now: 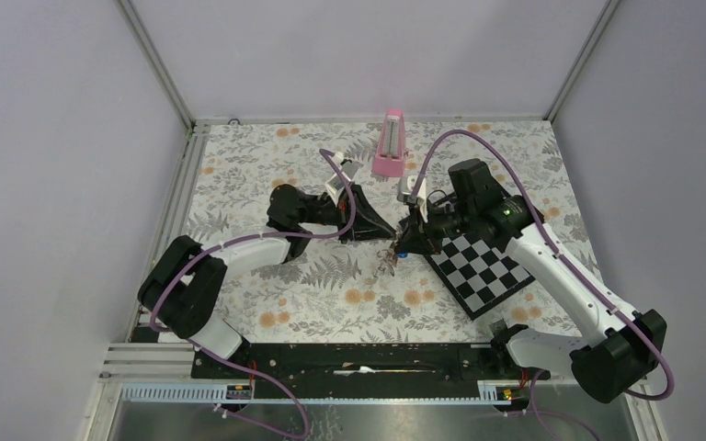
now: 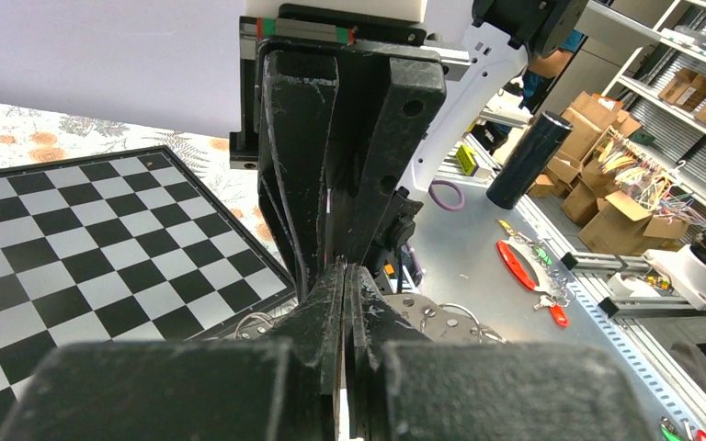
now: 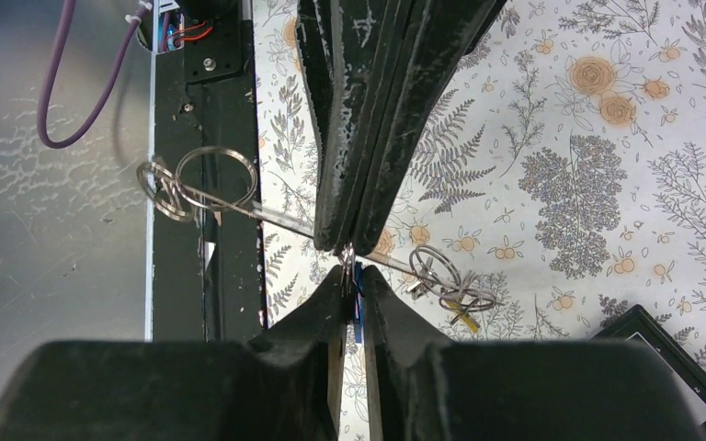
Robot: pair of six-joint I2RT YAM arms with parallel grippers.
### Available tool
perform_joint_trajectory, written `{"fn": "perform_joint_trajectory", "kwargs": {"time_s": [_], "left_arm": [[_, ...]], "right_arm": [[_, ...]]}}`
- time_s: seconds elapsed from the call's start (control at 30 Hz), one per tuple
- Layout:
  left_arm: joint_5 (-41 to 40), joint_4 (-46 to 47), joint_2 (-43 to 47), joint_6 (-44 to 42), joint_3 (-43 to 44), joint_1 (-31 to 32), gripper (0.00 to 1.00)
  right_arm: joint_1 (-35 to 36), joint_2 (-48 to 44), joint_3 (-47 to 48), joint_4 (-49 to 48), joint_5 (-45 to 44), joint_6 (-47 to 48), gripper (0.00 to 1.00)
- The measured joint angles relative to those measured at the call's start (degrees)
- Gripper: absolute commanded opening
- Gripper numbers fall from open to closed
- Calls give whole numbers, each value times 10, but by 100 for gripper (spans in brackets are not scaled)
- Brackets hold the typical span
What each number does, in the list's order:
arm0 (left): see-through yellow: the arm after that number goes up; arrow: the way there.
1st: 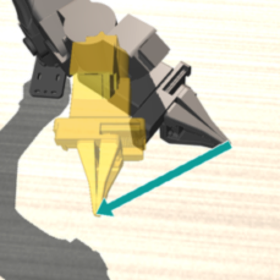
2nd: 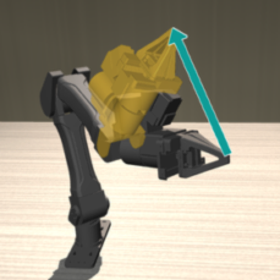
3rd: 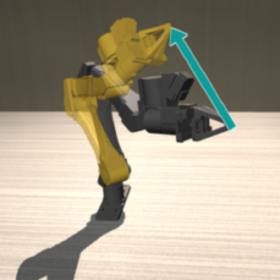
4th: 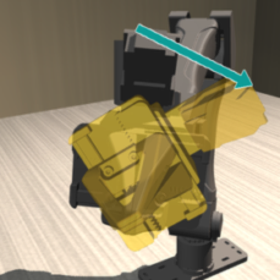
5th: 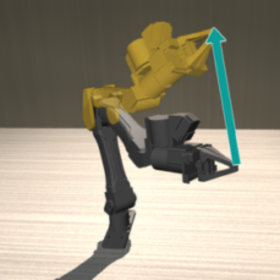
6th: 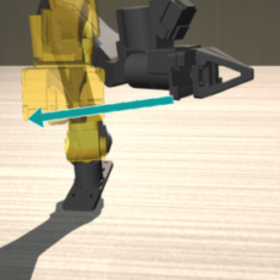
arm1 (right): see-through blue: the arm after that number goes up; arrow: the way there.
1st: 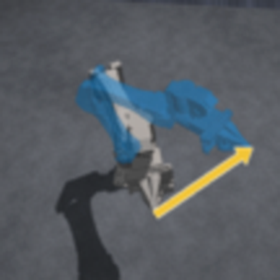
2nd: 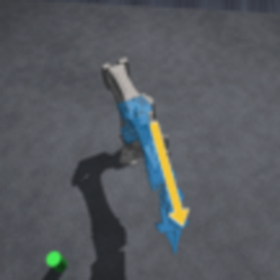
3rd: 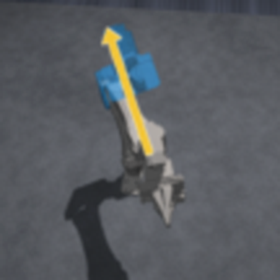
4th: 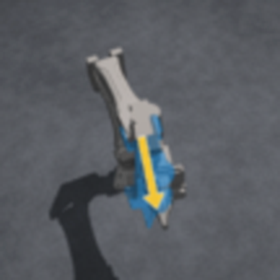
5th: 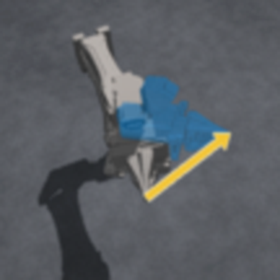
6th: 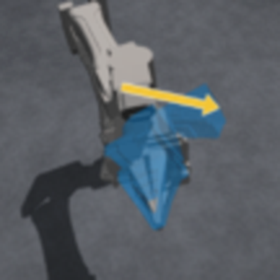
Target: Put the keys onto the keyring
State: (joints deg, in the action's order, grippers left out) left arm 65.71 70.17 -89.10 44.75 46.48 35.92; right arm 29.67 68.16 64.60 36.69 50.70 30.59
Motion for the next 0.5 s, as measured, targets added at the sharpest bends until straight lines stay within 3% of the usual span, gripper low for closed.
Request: {"fn": "perform_joint_trajectory", "kwargs": {"time_s": [0.3, 0.5], "left_arm": [[-24, 18, -3, 18, -12, 0, 0], [-31, 21, -4, 19, -17, 0, 0]], "right_arm": [[0, 9, -4, -21, 1, -22, 20], [0, 16, -4, -28, 0, -32, 35]]}}
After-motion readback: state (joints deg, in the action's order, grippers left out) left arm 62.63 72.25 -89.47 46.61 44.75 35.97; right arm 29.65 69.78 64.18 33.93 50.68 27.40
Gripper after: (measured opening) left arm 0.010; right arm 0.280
